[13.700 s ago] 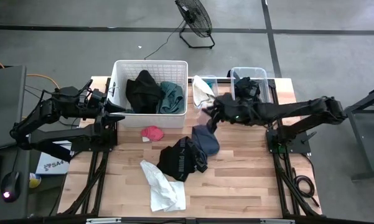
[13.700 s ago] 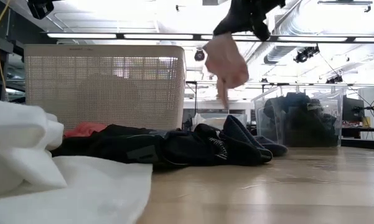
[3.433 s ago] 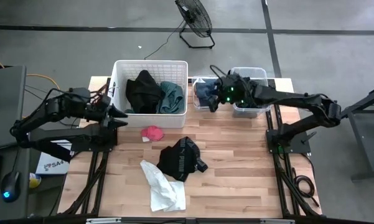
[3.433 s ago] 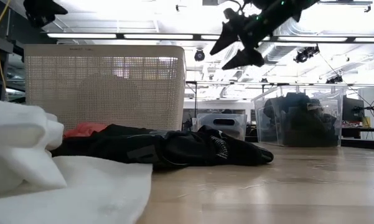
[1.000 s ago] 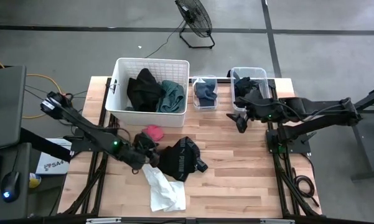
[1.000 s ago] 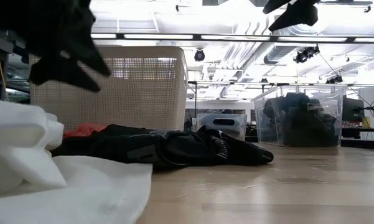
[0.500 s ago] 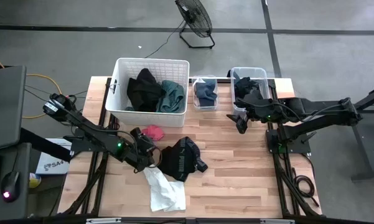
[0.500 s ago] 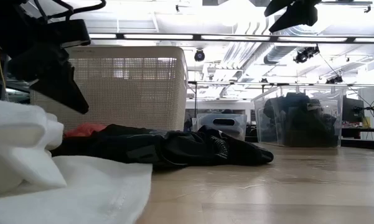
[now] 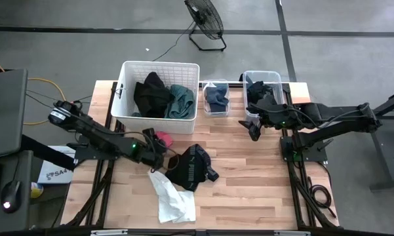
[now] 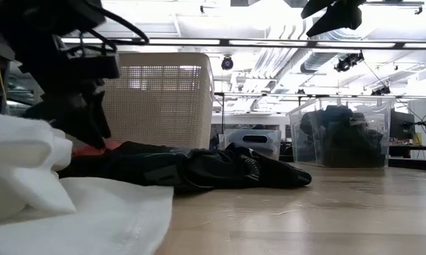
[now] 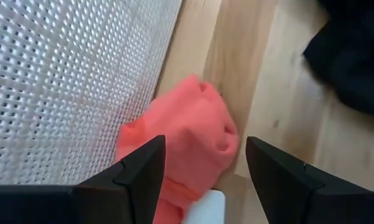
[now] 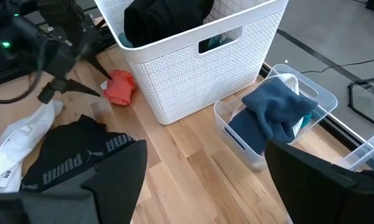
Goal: Pick & Place Cloths
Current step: Put the pink sock into the left transparent bin
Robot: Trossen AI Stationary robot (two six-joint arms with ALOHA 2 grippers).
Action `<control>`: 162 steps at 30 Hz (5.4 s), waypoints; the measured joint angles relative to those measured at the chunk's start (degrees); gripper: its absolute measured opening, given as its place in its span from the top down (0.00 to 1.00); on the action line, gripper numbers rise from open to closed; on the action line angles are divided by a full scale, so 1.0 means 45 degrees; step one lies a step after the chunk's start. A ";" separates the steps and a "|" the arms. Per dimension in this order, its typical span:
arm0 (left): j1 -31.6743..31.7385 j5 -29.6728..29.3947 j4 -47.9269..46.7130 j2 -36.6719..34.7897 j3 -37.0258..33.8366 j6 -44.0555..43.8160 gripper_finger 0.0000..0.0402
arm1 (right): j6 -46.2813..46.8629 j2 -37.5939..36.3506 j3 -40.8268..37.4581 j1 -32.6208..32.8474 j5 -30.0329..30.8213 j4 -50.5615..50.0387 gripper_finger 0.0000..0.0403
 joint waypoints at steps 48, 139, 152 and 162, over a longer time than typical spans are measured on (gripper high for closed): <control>0.1662 0.5666 -0.0077 0.1017 0.2817 0.3088 0.98 | 0.0298 0.0005 -0.0005 0.0000 -0.0145 0.0009 0.21; 0.4976 0.2995 0.0876 -0.2520 0.9568 0.8599 0.16 | 0.0651 0.4028 0.0000 -0.4630 -0.2410 0.4974 0.96; 0.9361 0.9081 -0.0398 -0.2900 0.9505 0.9545 0.16 | 0.3914 0.7747 0.0000 -0.5662 -0.1220 0.7560 0.96; 1.2925 1.4619 -0.0391 -0.2767 0.9505 1.0210 0.16 | 0.6619 0.9691 0.0000 -0.5804 0.0157 0.7854 0.96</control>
